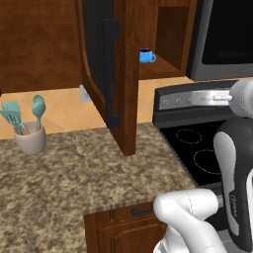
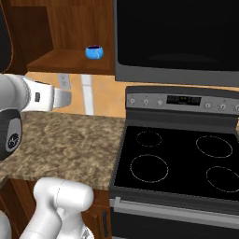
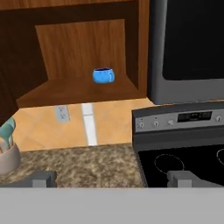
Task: Gather all objects into one cabinet and sort the glasses and bowls to opposite sides.
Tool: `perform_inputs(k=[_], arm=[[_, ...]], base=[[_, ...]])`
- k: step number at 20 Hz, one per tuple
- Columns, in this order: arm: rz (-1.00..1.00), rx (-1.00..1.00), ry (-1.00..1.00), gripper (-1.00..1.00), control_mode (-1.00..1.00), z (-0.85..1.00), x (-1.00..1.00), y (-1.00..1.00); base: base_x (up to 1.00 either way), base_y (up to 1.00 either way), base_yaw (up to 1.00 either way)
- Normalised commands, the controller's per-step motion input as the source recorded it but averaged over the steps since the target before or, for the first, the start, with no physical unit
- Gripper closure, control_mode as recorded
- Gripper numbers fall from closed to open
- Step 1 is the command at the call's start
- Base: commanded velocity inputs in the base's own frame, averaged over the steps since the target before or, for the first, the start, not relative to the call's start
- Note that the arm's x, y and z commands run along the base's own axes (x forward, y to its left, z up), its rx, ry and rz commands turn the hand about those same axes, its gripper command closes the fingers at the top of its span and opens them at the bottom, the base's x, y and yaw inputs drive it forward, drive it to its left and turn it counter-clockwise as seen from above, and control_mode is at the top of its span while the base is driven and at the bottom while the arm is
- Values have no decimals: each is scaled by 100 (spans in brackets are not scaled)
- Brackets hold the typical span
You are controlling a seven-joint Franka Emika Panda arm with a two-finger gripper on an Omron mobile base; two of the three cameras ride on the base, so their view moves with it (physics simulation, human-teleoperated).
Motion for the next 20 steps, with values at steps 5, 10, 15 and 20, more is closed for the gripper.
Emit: perform_inputs(k=[5, 10, 15, 20], arm=[[0, 0, -13, -100, -100, 37, 52, 16], [1, 0, 0, -100, -100, 27, 55, 10], [6, 0, 0, -100, -100, 1, 60, 7], [3, 0, -1, -100, -100, 0, 42, 8]], base=[[0, 0, 0], [0, 0, 0], [0, 0, 0], [0, 0, 0]])
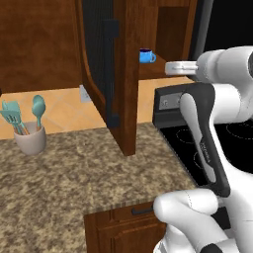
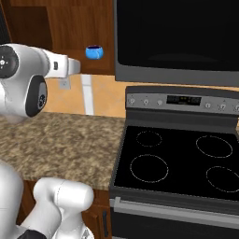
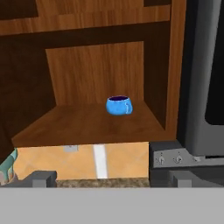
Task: Gather all objects into one cabinet and sort the glasses and bowls to opposite sides.
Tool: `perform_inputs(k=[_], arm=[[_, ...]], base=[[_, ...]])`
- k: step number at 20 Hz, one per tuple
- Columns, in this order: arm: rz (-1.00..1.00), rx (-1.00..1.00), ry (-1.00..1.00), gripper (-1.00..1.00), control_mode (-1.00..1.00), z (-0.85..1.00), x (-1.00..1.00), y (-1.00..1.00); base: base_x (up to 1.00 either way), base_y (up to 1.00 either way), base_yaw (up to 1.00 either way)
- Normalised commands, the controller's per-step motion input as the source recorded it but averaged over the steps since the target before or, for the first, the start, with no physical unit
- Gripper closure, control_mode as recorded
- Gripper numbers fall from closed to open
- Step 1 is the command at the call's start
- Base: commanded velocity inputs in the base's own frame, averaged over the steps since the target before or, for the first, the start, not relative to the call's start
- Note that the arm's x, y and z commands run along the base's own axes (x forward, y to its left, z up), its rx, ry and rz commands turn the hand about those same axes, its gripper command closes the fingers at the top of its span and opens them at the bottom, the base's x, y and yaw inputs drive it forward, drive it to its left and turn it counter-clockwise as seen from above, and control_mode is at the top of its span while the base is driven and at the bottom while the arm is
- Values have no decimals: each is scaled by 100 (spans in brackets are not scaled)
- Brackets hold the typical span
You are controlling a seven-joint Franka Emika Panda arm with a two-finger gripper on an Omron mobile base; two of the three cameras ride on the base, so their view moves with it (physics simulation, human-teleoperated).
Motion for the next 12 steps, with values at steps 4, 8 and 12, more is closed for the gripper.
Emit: perform_inputs(k=[4, 8, 12], arm=[[0, 0, 0, -100, -100, 0, 40, 0], [0, 0, 0, -100, -100, 0, 44, 6], [0, 0, 0, -100, -100, 0, 46, 12]], base=[[0, 0, 0], [0, 0, 0], [0, 0, 0]])
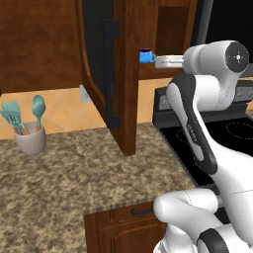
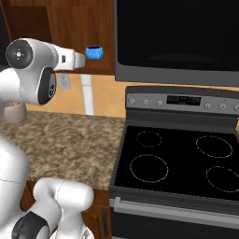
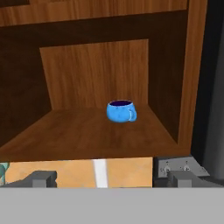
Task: Gather all objects into one cabinet and sort the glasses and bowls to opposite sides.
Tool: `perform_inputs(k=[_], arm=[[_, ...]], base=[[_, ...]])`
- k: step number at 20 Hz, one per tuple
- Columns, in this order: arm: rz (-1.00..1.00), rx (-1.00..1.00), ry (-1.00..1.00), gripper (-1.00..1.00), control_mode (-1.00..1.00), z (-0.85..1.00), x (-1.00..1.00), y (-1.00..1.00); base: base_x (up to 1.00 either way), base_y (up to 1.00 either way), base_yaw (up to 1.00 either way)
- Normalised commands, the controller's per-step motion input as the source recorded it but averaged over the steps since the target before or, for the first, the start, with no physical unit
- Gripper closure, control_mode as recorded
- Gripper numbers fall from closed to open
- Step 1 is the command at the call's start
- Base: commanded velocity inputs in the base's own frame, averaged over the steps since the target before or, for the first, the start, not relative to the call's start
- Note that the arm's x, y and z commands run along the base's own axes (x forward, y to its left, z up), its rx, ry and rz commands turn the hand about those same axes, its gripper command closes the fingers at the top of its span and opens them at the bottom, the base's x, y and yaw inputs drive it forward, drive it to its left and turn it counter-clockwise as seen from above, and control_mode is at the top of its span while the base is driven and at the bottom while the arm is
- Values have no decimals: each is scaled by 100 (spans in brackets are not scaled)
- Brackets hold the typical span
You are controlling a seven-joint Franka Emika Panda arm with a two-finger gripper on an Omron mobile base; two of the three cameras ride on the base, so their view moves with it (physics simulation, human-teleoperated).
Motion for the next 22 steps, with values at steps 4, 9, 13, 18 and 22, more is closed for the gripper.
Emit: perform_inputs(k=[4, 9, 13, 18, 22], arm=[[0, 0, 0, -100, -100, 0, 29, 0], [0, 0, 0, -100, -100, 0, 38, 1], [0, 0, 0, -100, -100, -1, 37, 0], [0, 0, 0, -100, -100, -8, 39, 0], [0, 0, 0, -100, -100, -9, 43, 0]], base=[[0, 0, 0], [0, 0, 0], [0, 0, 0], [0, 0, 0], [0, 0, 0]])
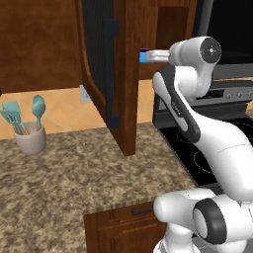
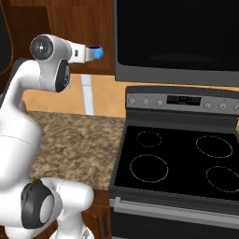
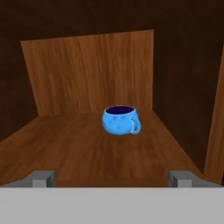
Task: Gather all objects into one cabinet and sort the glasses and bowls to opposite sides.
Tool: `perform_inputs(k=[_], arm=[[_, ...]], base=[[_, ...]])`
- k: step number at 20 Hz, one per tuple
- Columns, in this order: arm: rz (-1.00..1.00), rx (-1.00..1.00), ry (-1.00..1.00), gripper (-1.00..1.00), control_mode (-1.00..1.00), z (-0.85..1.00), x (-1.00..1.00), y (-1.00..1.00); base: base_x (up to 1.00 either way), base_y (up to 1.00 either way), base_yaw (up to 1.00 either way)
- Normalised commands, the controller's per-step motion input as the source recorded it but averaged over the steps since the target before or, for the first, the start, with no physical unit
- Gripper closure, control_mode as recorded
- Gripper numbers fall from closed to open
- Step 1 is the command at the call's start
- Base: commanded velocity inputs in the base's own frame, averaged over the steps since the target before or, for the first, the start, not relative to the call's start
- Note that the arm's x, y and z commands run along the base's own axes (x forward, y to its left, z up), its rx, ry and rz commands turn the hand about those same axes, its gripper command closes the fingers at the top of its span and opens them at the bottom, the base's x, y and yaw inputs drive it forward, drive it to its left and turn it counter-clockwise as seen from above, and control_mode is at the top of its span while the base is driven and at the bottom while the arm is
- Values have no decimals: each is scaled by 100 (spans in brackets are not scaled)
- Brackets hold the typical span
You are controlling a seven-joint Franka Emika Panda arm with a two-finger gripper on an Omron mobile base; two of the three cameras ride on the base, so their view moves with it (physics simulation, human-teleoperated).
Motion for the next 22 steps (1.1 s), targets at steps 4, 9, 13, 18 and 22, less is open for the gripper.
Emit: perform_inputs(k=[4, 9, 13, 18, 22], arm=[[-1, 0, 0, -100, -100, -4, 48, 0], [-1, 0, 0, -100, -100, -4, 50, 0], [-5, -5, 0, -100, -100, -10, 29, 0], [-9, -5, 0, -100, -100, -4, 20, 0], [-6, -2, 1, -100, -100, -1, 18, 0]], base=[[0, 0, 0], [0, 0, 0], [0, 0, 0], [0, 0, 0], [0, 0, 0]])
